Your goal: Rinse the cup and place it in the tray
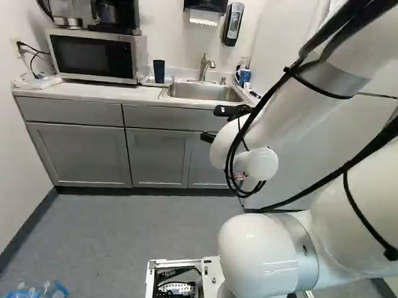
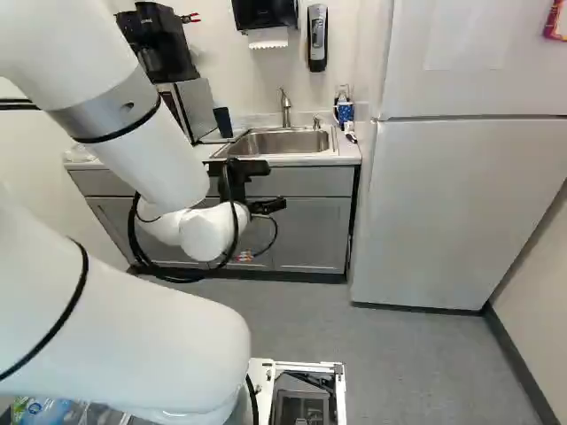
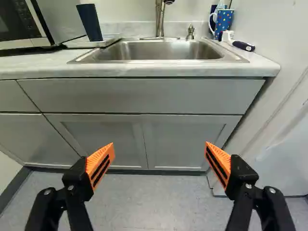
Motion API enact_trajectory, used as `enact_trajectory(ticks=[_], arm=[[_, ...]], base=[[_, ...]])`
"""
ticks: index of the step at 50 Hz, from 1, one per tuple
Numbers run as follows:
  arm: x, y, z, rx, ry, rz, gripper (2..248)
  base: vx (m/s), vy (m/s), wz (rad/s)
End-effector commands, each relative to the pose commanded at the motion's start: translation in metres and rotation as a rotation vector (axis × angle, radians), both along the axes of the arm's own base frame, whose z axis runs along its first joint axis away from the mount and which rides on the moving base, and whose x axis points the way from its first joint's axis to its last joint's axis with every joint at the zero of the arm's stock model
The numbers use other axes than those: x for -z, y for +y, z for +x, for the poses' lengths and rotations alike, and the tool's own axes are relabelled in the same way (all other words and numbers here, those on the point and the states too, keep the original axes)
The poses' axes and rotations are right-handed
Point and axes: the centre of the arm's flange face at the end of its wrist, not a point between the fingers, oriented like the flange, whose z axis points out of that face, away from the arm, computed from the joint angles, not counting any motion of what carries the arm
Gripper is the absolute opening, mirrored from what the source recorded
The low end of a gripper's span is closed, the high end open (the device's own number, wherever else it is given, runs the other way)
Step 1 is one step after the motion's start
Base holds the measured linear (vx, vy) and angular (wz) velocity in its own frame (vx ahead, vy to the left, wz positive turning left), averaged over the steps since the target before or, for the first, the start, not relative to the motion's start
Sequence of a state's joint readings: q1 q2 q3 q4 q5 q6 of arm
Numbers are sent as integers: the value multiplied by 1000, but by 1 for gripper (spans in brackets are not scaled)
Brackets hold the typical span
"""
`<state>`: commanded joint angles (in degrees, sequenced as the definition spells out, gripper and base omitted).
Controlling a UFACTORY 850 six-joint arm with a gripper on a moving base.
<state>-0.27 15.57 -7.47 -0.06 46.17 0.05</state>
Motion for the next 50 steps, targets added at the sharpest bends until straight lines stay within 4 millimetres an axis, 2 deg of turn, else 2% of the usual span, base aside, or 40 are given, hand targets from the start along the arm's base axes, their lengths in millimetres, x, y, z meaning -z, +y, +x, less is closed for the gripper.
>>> enact_trajectory(ticks=[23, 50], arm=[[8, 1, -12, -4, -28, 0, 247], [9, 1, -14, -4, -31, 0, 247]], base=[[0, 0, 0], [0, 0, 0]])
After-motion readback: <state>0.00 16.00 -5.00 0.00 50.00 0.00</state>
